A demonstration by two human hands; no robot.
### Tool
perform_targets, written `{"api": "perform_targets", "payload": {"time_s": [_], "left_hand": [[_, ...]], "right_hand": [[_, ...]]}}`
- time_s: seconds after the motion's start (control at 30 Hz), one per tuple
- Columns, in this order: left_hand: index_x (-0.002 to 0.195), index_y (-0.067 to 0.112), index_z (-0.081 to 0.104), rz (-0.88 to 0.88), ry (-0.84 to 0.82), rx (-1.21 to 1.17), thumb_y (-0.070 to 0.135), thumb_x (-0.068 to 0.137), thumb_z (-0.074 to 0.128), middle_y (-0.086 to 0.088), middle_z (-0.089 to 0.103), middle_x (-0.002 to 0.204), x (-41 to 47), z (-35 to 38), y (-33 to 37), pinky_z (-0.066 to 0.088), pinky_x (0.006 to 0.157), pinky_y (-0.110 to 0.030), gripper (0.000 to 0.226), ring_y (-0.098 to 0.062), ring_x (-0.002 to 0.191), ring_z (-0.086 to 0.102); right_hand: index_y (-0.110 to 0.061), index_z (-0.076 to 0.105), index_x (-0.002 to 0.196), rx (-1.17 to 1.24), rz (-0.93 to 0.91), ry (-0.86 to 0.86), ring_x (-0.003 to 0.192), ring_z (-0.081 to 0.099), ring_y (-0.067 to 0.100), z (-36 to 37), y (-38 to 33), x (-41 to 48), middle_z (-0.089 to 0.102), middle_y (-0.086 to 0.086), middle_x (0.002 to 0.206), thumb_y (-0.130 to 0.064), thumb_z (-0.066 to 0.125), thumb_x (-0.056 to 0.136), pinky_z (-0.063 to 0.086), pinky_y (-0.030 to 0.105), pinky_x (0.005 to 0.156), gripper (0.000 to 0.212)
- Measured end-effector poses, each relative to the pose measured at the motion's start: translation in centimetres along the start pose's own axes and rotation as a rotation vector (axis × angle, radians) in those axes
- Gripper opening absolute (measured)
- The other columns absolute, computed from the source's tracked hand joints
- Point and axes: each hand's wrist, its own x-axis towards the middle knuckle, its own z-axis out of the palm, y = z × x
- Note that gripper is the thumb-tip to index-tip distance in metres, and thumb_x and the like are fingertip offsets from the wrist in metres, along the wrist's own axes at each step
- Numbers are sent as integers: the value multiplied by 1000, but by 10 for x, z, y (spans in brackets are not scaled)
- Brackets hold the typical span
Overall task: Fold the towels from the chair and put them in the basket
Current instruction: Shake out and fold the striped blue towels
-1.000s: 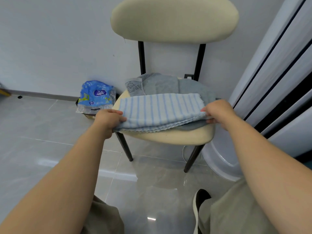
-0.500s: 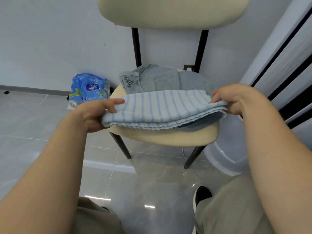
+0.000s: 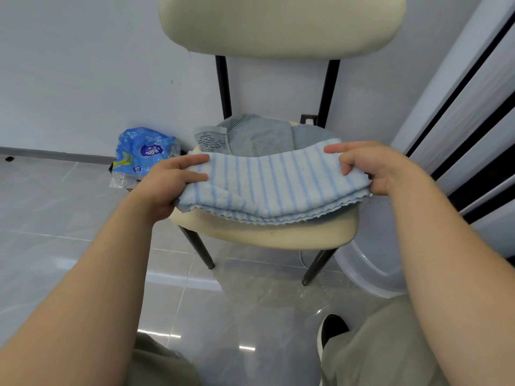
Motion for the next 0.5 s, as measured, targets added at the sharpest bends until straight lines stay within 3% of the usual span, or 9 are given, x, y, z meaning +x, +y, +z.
{"api": "perform_targets", "payload": {"time_s": [0.1, 0.2, 0.27, 0.33, 0.4, 0.43, 0.5], "left_hand": [[121, 28, 72, 93, 25, 83, 0, 86, 69, 3, 63, 128, -12, 6, 12, 54, 94, -32, 45, -17, 112, 64], [133, 32, 63, 220, 100, 342, 5, 85, 70, 7, 59, 127, -28, 17, 27, 50, 100, -31, 56, -11, 108, 60], [141, 34, 55, 302, 116, 527, 10, 82, 71, 8, 58, 130, -41, 28, 36, 48, 102, -31, 66, -11, 112, 58], [148, 32, 47, 376, 96, 730, 13, 79, 69, 8, 55, 138, -55, 42, 44, 45, 104, -31, 75, -13, 120, 55], [153, 28, 38, 441, 42, 912, 16, 76, 68, 7, 49, 144, -66, 55, 48, 42, 106, -31, 83, -15, 127, 51], [155, 26, 35, 456, 17, 962, 18, 75, 68, 6, 47, 145, -71, 59, 50, 42, 106, -31, 87, -17, 129, 49], [157, 24, 30, 449, -12, 987, 19, 74, 70, 2, 46, 147, -79, 64, 53, 42, 107, -33, 92, -19, 131, 48]], "right_hand": [[-33, 70, 119, -127, -180, 78, 101, 56, 22, 8, -10, -18, 56, 4, 123, 9, 52, 69, 50, 31, 81, 68], [-32, 61, 132, -214, -319, 76, 71, 58, 18, 26, -19, -43, 53, 1, 106, 7, 56, 74, 45, 25, 59, 70], [-29, 56, 138, -249, -415, 51, 52, 59, 6, 42, -24, -58, 56, -1, 103, 5, 58, 77, 44, 16, 47, 70], [-25, 50, 145, -307, -516, 20, 63, 62, -5, 60, -28, -72, 58, 0, 118, 2, 62, 76, 47, 8, 54, 75], [-23, 44, 150, -369, -592, -30, 96, 63, 4, 76, -31, -82, 52, -1, 138, -2, 64, 74, 50, 13, 75, 82], [-23, 42, 151, -382, -611, -54, 107, 61, 10, 82, -32, -87, 49, -1, 144, -3, 64, 73, 50, 18, 79, 83], [-22, 39, 153, -373, -623, -87, 107, 59, 13, 90, -32, -92, 48, 0, 146, -3, 63, 74, 46, 19, 74, 85]]}}
